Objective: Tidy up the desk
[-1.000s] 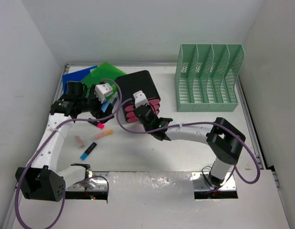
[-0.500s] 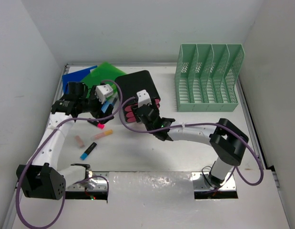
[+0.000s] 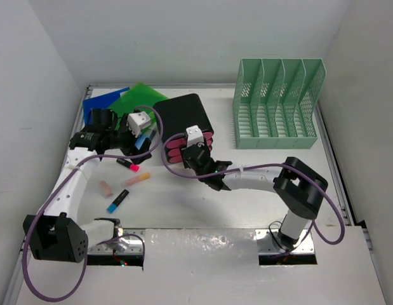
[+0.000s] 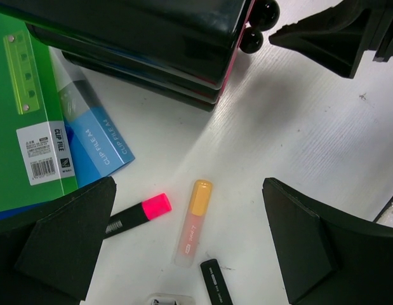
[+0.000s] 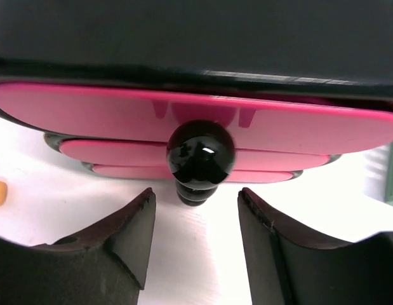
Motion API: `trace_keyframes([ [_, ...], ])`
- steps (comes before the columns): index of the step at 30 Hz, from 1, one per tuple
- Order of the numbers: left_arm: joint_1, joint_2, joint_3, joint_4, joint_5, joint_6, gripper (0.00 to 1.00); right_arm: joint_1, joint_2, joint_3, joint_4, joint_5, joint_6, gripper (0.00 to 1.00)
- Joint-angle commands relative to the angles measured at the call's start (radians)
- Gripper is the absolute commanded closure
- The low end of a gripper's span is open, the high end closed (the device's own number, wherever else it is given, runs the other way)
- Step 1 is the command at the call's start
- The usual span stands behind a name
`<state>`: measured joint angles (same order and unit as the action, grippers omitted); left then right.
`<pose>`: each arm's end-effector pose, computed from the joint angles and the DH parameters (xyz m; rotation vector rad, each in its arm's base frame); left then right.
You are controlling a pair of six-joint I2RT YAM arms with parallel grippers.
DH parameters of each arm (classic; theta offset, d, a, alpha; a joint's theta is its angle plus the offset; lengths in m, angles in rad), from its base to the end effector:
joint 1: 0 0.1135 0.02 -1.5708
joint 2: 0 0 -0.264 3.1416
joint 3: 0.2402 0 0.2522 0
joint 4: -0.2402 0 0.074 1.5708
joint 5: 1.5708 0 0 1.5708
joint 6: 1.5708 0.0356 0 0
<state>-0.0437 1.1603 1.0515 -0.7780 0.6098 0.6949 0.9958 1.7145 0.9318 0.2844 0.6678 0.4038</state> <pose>0.2288 -0.0304 0.3086 1.0613 2.0342 -0.4203 0.2161 0.2929 0.1958 -0.1816 1.9538 0.2257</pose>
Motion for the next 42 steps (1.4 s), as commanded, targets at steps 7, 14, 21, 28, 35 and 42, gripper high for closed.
trace_keyframes([
  [7, 0.013, 0.012, -0.005, 0.066, -0.025, -0.023, 0.0, -0.032, 0.086, 0.041, 0.127, -0.017, 0.026, 0.57],
  [14, 0.018, 0.007, -0.025, 0.055, -0.033, 0.011, 0.0, -0.034, 0.103, 0.05, 0.148, 0.009, -0.01, 0.59],
  [21, 0.024, -0.001, -0.044, 0.069, -0.041, 0.008, 0.0, -0.034, 0.102, 0.047, 0.17, 0.019, -0.02, 0.75],
  [28, 0.042, 0.01, -0.057, 0.072, -0.05, 0.029, 0.0, -0.034, 0.065, -0.013, 0.148, -0.002, 0.009, 1.0],
  [35, 0.042, 0.015, -0.07, 0.074, -0.077, 0.049, 0.0, 0.013, -0.015, -0.09, 0.11, -0.02, -0.005, 1.0],
  [42, 0.042, 0.013, -0.097, -0.007, -0.076, 0.15, 0.05, 0.093, -0.096, -0.163, 0.036, -0.065, 0.021, 1.0],
])
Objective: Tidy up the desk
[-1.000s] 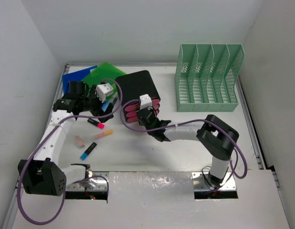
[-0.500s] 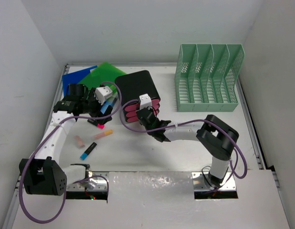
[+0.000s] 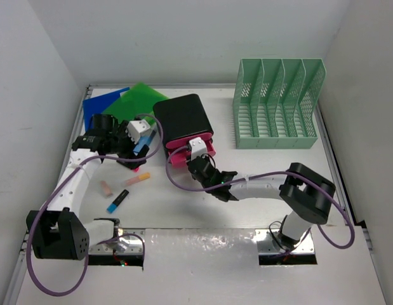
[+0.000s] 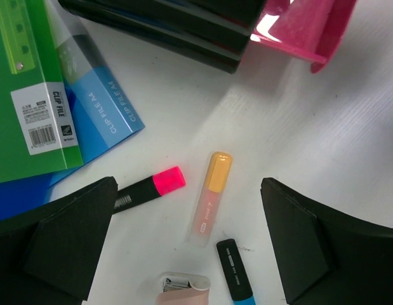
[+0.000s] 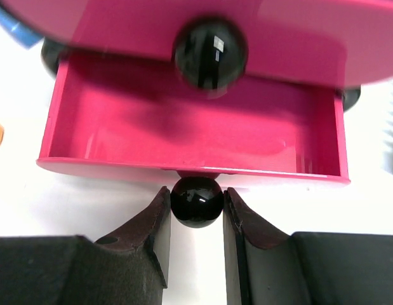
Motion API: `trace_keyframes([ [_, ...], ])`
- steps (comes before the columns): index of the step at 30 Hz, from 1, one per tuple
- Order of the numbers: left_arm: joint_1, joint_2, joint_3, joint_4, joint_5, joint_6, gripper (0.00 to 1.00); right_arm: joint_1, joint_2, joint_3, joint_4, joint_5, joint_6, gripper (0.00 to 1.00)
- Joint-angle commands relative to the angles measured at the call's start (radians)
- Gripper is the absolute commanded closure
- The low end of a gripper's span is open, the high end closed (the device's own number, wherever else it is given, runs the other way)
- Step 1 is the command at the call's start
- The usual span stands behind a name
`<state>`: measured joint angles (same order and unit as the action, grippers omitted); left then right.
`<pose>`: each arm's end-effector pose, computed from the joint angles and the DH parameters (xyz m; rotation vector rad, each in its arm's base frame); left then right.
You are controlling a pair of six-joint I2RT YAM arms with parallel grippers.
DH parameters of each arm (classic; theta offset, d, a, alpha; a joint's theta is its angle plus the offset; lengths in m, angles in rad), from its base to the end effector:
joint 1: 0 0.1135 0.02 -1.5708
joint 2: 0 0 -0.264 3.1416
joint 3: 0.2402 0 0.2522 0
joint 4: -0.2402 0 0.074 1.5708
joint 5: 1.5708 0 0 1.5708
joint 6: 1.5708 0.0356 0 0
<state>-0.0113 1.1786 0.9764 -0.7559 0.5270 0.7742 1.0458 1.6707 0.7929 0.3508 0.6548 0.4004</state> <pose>0.2311 -0.0205 0.2813 1.0939 2.1121 -0.3143 0.1878 0.2810 0.1746 -0.2575 1.9727 0.2458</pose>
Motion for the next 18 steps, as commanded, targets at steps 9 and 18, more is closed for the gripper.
trace_keyframes([
  [9, 0.01, 0.009, -0.148, 0.02, -0.081, 0.122, 0.18, 0.135, -0.155, -0.127, -0.115, -0.021, 0.04, 0.77],
  [18, 0.01, 0.061, -0.252, 0.161, -0.211, 0.135, 0.15, 0.143, -0.354, -0.234, -0.173, -0.171, -0.028, 0.35],
])
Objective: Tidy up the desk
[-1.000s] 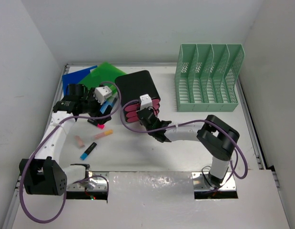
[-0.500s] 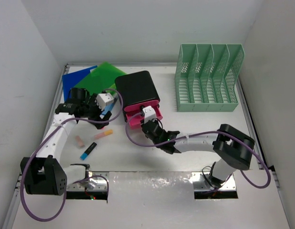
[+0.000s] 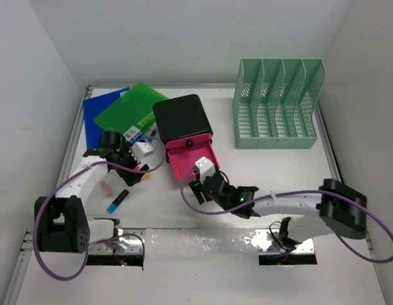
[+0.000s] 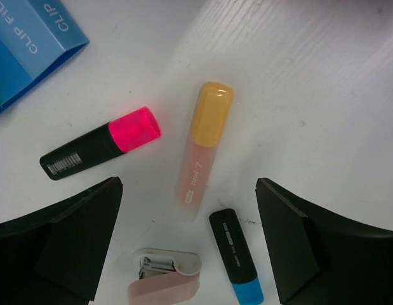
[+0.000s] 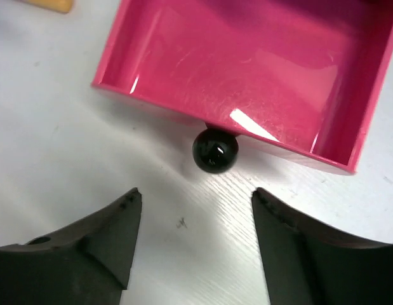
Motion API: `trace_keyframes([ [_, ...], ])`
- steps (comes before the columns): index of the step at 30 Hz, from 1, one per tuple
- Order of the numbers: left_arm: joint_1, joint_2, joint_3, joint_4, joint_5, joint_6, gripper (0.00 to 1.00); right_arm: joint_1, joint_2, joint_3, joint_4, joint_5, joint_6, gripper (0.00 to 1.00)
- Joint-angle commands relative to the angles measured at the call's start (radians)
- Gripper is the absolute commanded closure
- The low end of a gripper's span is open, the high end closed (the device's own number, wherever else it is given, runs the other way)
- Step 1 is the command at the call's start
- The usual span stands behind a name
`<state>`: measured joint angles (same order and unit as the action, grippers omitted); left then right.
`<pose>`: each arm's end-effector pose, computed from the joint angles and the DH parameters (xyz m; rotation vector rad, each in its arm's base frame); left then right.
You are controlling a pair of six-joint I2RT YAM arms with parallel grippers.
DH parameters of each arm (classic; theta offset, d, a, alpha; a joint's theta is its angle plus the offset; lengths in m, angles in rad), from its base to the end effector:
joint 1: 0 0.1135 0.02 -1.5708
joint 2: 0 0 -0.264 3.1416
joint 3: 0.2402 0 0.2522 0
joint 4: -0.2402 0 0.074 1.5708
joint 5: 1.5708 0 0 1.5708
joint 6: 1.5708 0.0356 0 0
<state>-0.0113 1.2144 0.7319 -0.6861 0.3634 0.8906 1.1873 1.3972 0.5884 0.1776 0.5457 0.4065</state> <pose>0.2146 -0.0151 0.2017 1.2300 2.3150 -0.2082 0.1186 0.2446 0.1761 -0.5228 2.0537 0.3515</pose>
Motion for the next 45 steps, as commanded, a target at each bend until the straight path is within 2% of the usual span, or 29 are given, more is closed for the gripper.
trace_keyframes([
  [1, 0.01, 0.052, -0.005, 0.109, -0.05, 0.01, 0.15, 0.001, -0.128, -0.039, -0.003, -0.079, -0.049, 0.31],
  [3, 0.01, 0.083, 0.001, 0.125, -0.049, 0.007, 0.15, 0.001, -0.174, -0.064, -0.012, -0.087, -0.057, 0.25],
  [8, 0.01, 0.18, 0.004, 0.125, -0.038, 0.007, 0.18, 0.001, -0.292, -0.101, -0.041, -0.075, -0.09, 0.24],
  [11, 0.01, 0.22, 0.003, 0.097, -0.023, 0.018, 0.27, 0.001, -0.326, -0.111, -0.078, -0.018, -0.084, 0.24],
  [15, 0.01, 0.254, -0.028, 0.12, -0.058, 0.024, 0.34, 0.001, -0.354, -0.13, -0.087, 0.016, -0.077, 0.24],
  [16, 0.01, 0.272, -0.029, 0.112, -0.057, 0.028, 0.39, 0.001, -0.357, -0.131, -0.081, 0.017, -0.075, 0.24],
  [17, 0.01, 0.278, -0.023, 0.102, -0.054, 0.033, 0.51, 0.001, -0.357, -0.131, -0.079, 0.019, -0.075, 0.24],
  [19, 0.01, 0.281, -0.02, 0.06, -0.028, 0.057, 0.62, 0.001, -0.359, -0.128, -0.085, 0.03, -0.072, 0.24],
  [20, 0.01, 0.278, -0.02, 0.033, -0.002, 0.067, 0.71, 0.001, -0.357, -0.127, -0.089, 0.039, -0.071, 0.24],
  [21, 0.01, 0.272, -0.02, 0.02, 0.012, 0.079, 0.77, 0.001, -0.357, -0.127, -0.089, 0.043, -0.071, 0.24],
  [24, 0.01, 0.246, -0.016, -0.009, 0.084, 0.126, 0.85, 0.001, -0.354, -0.128, -0.083, 0.051, -0.069, 0.24],
  [26, 0.01, 0.231, 0.001, -0.009, 0.144, 0.125, 1.0, 0.001, -0.351, -0.125, -0.089, 0.063, -0.064, 0.24],
  [29, 0.01, 0.214, 0.043, -0.027, 0.206, 0.065, 1.0, 0.001, -0.351, -0.114, -0.135, 0.108, -0.019, 0.23],
  [33, 0.01, 0.159, 0.107, -0.173, 0.288, 0.131, 1.0, 0.0, -0.362, -0.096, -0.228, 0.171, 0.06, 0.23],
  [38, 0.005, 0.071, 0.225, -0.337, 0.397, 0.152, 1.0, -0.012, -0.402, -0.114, -0.247, 0.215, 0.094, 0.23],
  [40, -0.037, 0.016, 0.277, -0.363, 0.434, 0.139, 1.0, -0.028, -0.423, -0.122, -0.256, 0.223, 0.101, 0.23],
  [41, -0.065, -0.004, 0.293, -0.331, 0.437, 0.105, 1.0, -0.034, -0.429, -0.127, -0.262, 0.224, 0.106, 0.23],
  [43, -0.189, -0.061, 0.31, -0.235, 0.401, -0.092, 1.0, -0.057, -0.437, -0.127, -0.285, 0.201, 0.124, 0.23],
  [45, -0.284, -0.04, 0.336, -0.129, 0.352, -0.26, 1.0, -0.066, -0.438, -0.125, -0.306, 0.197, 0.144, 0.23],
])
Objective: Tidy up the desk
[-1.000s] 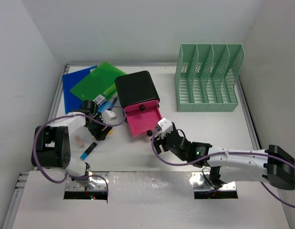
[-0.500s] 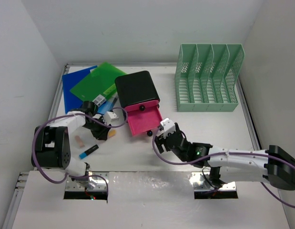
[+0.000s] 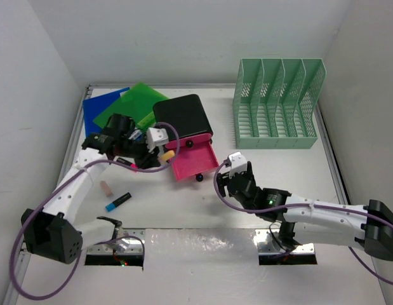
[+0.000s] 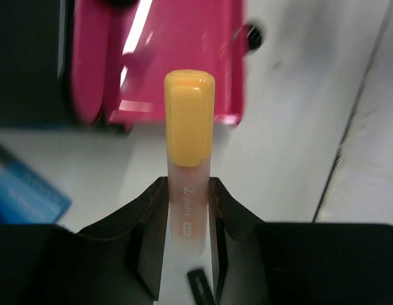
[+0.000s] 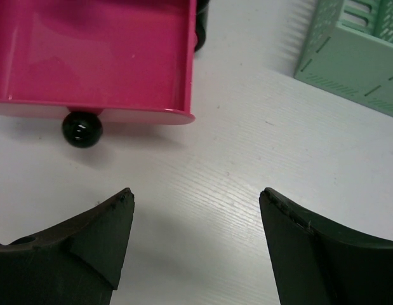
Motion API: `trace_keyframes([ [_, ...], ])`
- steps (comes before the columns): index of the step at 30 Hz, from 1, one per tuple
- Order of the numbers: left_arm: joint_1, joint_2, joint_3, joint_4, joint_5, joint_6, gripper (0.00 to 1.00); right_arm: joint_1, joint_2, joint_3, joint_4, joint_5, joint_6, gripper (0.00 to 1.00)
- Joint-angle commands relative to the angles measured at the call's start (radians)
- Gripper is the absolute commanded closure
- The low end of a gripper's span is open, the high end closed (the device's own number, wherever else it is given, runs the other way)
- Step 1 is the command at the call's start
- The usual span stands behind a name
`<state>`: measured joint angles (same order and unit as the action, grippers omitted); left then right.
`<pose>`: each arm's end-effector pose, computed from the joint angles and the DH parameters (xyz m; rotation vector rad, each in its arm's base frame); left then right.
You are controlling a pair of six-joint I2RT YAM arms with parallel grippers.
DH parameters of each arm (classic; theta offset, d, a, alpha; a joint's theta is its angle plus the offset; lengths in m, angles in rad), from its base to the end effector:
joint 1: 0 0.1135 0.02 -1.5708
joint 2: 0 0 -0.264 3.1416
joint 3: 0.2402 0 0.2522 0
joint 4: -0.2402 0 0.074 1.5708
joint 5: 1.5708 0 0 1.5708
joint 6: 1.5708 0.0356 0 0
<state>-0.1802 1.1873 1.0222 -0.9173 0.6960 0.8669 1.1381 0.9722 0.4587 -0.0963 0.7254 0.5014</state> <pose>0.2126 -0.0619 0.2878 1.3827 1.9628 -0.6162 0.1039 0.1686 0.2059 -0.2482 2.0067 0.2421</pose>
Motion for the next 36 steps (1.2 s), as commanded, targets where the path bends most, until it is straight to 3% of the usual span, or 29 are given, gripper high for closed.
trace_keyframes([
  [1, -0.152, 0.0, 0.061, 0.138, -0.013, -0.282, 1.0, -0.021, -0.015, 0.003, -0.039, 0.02, 0.054, 0.23],
  [6, -0.399, 0.078, 0.064, 0.348, -0.315, -0.402, 1.0, -0.028, -0.018, -0.029, -0.031, 0.023, 0.071, 0.23],
  [9, -0.43, 0.167, 0.099, 0.42, -0.386, -0.431, 1.0, -0.029, -0.007, -0.034, -0.031, 0.02, 0.077, 0.23],
  [12, -0.455, 0.242, 0.133, 0.471, -0.431, -0.43, 0.94, -0.029, -0.003, -0.037, -0.033, 0.019, 0.078, 0.23],
  [16, -0.481, 0.322, 0.206, 0.421, -0.429, -0.407, 0.53, -0.029, -0.003, -0.037, -0.033, 0.016, 0.077, 0.22],
  [18, -0.482, 0.337, 0.234, 0.394, -0.428, -0.398, 0.4, -0.029, -0.004, -0.038, -0.037, 0.019, 0.077, 0.22],
  [21, -0.482, 0.31, 0.256, 0.368, -0.432, -0.378, 0.25, -0.029, -0.015, -0.046, -0.037, 0.02, 0.075, 0.22],
  [26, -0.478, 0.249, 0.377, 0.19, -0.4, -0.336, 0.24, -0.031, -0.018, -0.045, -0.039, 0.02, 0.066, 0.22],
  [31, -0.319, 0.117, 0.457, 0.051, -0.217, -0.278, 0.23, -0.031, -0.026, -0.045, -0.039, 0.003, 0.052, 0.21],
  [36, 0.02, 0.075, 0.441, -0.075, -0.222, -0.102, 0.14, -0.031, -0.032, -0.049, -0.022, -0.014, 0.026, 0.21],
])
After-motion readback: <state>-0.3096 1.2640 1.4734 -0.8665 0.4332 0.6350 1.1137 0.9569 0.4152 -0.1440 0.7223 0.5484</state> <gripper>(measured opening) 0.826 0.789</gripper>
